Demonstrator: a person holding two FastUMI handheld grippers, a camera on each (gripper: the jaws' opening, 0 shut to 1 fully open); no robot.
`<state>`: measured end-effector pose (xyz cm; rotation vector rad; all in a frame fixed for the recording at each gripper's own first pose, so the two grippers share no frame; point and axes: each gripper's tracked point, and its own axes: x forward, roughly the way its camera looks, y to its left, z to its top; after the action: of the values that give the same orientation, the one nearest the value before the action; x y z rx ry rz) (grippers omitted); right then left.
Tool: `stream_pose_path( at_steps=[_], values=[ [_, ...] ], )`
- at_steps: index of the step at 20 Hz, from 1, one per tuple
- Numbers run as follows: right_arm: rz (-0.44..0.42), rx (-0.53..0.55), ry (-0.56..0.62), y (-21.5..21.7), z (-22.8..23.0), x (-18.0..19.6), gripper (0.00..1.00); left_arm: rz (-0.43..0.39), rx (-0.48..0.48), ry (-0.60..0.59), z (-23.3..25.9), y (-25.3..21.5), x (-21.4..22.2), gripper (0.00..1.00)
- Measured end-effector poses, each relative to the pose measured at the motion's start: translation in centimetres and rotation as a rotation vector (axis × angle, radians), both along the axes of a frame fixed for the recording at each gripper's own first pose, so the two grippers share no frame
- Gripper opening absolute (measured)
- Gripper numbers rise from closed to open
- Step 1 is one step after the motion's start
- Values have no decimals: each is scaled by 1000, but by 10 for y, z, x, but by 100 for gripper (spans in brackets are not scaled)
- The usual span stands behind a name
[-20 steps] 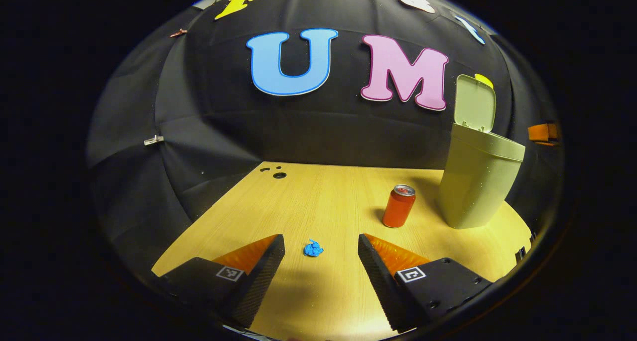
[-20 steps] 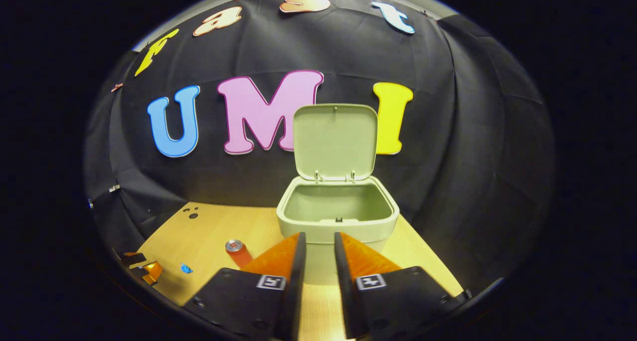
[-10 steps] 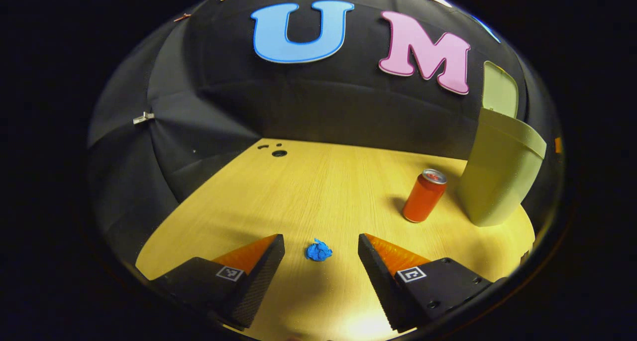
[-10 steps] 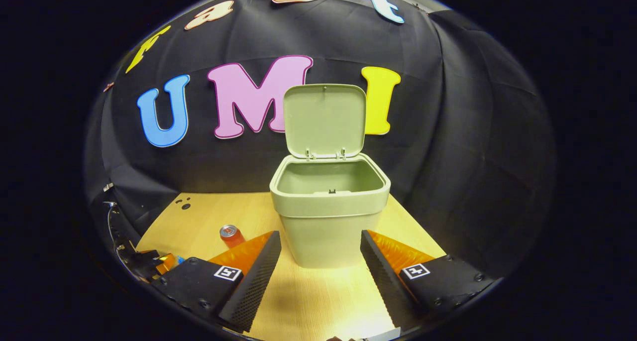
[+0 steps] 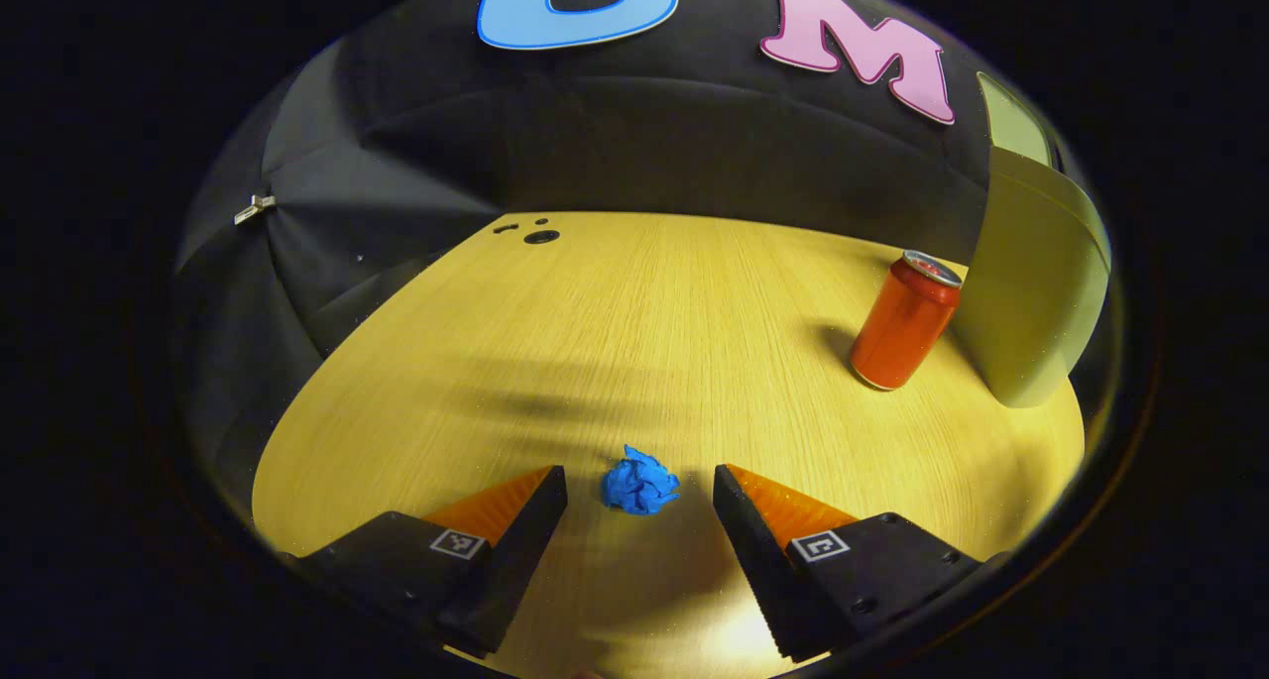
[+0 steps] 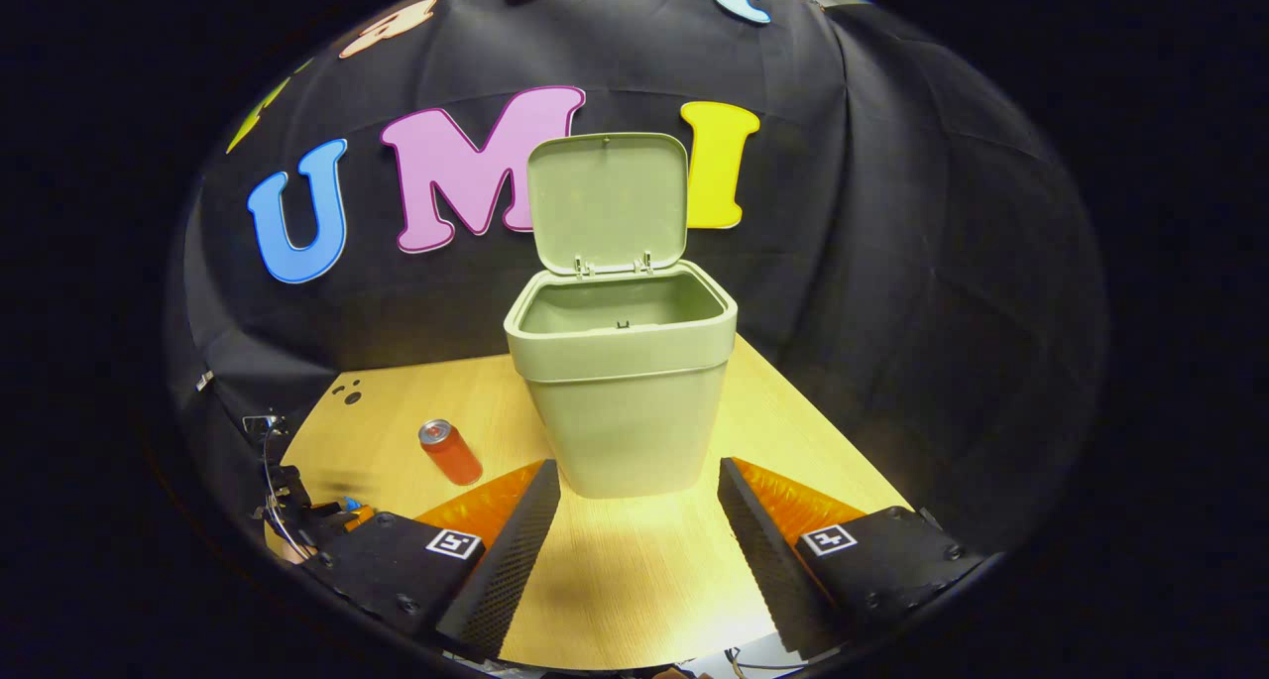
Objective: Press the lid of the desktop garbage bin to open it, pick up the crumpled paper on the desktop and throw it into the bin, then pick up the pop can on the desktop and drop it into the bin, and finally close the garbage bin lid.
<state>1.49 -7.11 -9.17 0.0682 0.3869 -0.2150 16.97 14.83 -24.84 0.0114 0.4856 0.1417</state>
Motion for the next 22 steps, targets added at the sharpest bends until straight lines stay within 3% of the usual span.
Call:
stream_pose_path(
  at_steps=[6,14,19,22],
  values=[
    [-8,18,31,3,-12,-18,100,-28,39,9,-4,-2,10,96],
    [19,0,41,5,-18,-21,100,-58,49,5,-9,-11,7,73],
    [29,-2,34,2,-16,-20,100,-53,51,1,-8,-15,6,42],
    [30,-3,31,-1,-17,-21,100,-59,68,4,-6,-16,6,40]
  ],
)
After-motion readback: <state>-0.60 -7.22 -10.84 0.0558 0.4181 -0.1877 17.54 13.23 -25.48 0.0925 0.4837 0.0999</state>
